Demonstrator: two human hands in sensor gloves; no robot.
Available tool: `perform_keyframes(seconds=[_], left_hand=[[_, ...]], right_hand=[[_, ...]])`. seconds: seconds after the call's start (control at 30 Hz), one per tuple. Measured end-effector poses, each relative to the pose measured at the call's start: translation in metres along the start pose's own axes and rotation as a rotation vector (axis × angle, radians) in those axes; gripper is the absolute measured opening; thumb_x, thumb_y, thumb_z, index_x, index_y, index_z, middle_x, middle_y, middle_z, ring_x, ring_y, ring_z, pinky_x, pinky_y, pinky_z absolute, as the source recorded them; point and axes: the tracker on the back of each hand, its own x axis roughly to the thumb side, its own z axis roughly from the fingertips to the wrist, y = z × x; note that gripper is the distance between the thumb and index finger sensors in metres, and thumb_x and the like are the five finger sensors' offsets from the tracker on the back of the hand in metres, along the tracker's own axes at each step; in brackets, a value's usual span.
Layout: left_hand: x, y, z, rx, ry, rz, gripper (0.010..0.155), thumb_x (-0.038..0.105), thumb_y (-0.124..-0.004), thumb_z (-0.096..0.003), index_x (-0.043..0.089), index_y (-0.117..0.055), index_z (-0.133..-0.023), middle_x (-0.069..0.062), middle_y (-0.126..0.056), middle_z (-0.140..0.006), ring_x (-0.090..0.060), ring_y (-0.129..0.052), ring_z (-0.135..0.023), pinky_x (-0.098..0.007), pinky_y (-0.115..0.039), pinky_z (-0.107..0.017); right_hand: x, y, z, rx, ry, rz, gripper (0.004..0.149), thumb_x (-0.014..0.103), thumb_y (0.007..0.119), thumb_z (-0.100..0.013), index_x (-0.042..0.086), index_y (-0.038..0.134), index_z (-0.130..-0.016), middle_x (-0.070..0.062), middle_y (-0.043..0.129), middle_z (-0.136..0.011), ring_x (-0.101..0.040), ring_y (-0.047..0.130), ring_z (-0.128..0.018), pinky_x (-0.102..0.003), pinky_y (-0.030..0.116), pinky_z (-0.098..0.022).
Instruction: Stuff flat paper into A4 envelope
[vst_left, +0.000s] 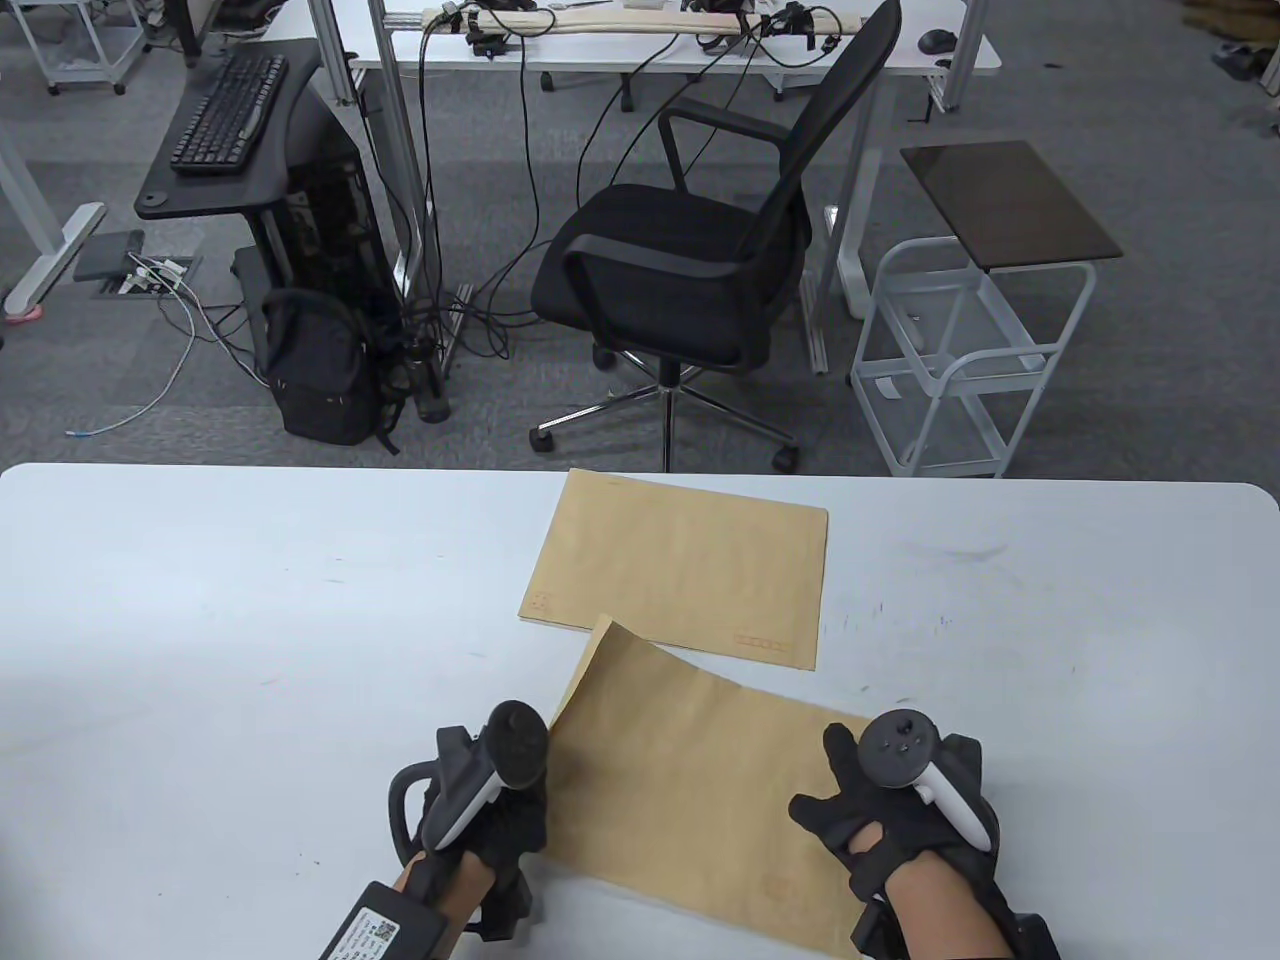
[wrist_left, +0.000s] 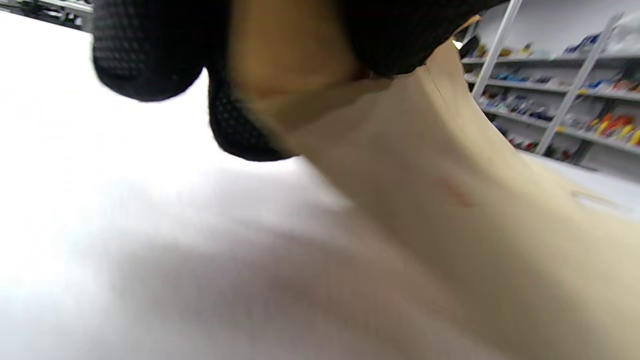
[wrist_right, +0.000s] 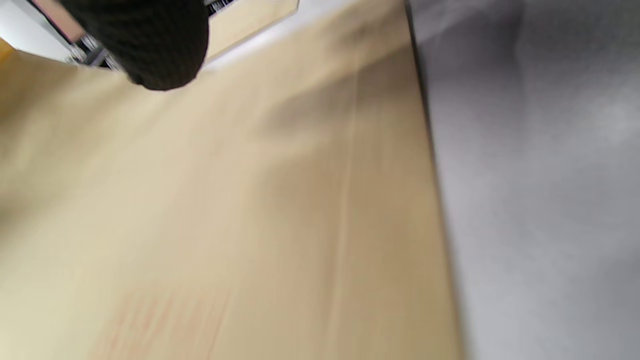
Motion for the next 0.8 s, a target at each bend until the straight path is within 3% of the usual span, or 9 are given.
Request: perform_keyframes(seconds=[0.07,0.13,0.23,0.47,0.63,0.73,0.8], left_hand=[[-0.01,0.01,0.002,0.024,-0.036,0.047,0.043,0.032,-0.079,-0.0443,0.028,-0.08,-0.088,0.008,-0.103,-0.069,-0.017,-0.111,-0.044,-0.041,-0.094,-0.04],[-0.018,0.02,0.001,-0.016,-0.178,0.086,0.043,0.031,-0.078,-0.0449,0.031,-0.08,-0.088,0.009,-0.102,-0.071,-0.017,-0.11,-0.046,-0.041,-0.093,-0.042],[-0.023,0.029,0.003,-0.033,-0.258,0.179,0.043,0.031,-0.078,-0.0451,0.032,-0.081,-0.088,0.009,-0.102,-0.071,-0.017,-0.109,-0.048,-0.042,-0.092,-0.044],[-0.004,0.03,0.011,-0.1,-0.416,0.272,0.042,0.032,-0.078,-0.0452,0.033,-0.081,-0.087,0.01,-0.102,-0.072,-0.017,-0.108,-0.049,-0.042,-0.092,-0.045],[0.011,0.026,0.018,-0.14,-0.467,0.304,0.042,0.032,-0.079,-0.0454,0.033,-0.082,-0.088,0.01,-0.102,-0.072,-0.017,-0.108,-0.051,-0.043,-0.091,-0.047],[0.013,0.026,0.018,-0.158,-0.47,0.318,0.044,0.034,-0.078,-0.0455,0.03,-0.08,-0.089,0.011,-0.101,-0.072,-0.018,-0.108,-0.051,-0.043,-0.091,-0.047],[0.006,0.027,0.015,-0.184,-0.405,0.415,0.053,0.049,-0.074,-0.044,0.026,-0.08,-0.091,0.01,-0.103,-0.071,-0.018,-0.11,-0.051,-0.044,-0.092,-0.046]], right_hand=[[-0.004,-0.007,0.004,-0.02,-0.024,-0.054,0.083,0.059,0.083,-0.046,0.033,0.036,-0.109,-0.006,0.016,-0.109,-0.049,0.025,-0.101,-0.065,0.036,-0.071],[-0.006,-0.012,0.007,-0.035,-0.053,-0.111,0.082,0.059,0.083,-0.046,0.033,0.037,-0.109,-0.006,0.018,-0.109,-0.048,0.028,-0.101,-0.066,0.037,-0.071],[-0.004,-0.015,0.01,-0.064,-0.116,-0.176,0.081,0.058,0.083,-0.046,0.032,0.04,-0.109,-0.006,0.024,-0.109,-0.047,0.034,-0.101,-0.066,0.04,-0.07],[0.03,0.006,0.017,-0.034,-0.348,-0.299,0.076,0.058,0.083,-0.046,0.031,0.047,-0.107,-0.005,0.049,-0.107,-0.04,0.064,-0.097,-0.062,0.059,-0.066],[0.045,0.018,0.014,-0.022,-0.406,-0.462,0.07,0.053,0.083,-0.047,0.027,0.053,-0.105,0.0,0.075,-0.091,-0.03,0.092,-0.076,-0.054,0.075,-0.057],[0.047,0.02,0.011,-0.031,-0.419,-0.527,0.048,0.041,0.083,-0.047,0.027,0.074,-0.092,0.006,0.088,-0.073,-0.023,0.101,-0.056,-0.049,0.082,-0.048],[0.047,0.018,0.012,-0.039,-0.45,-0.531,0.043,0.04,0.083,-0.047,0.03,0.078,-0.088,0.007,0.089,-0.071,-0.022,0.102,-0.054,-0.048,0.083,-0.047]])
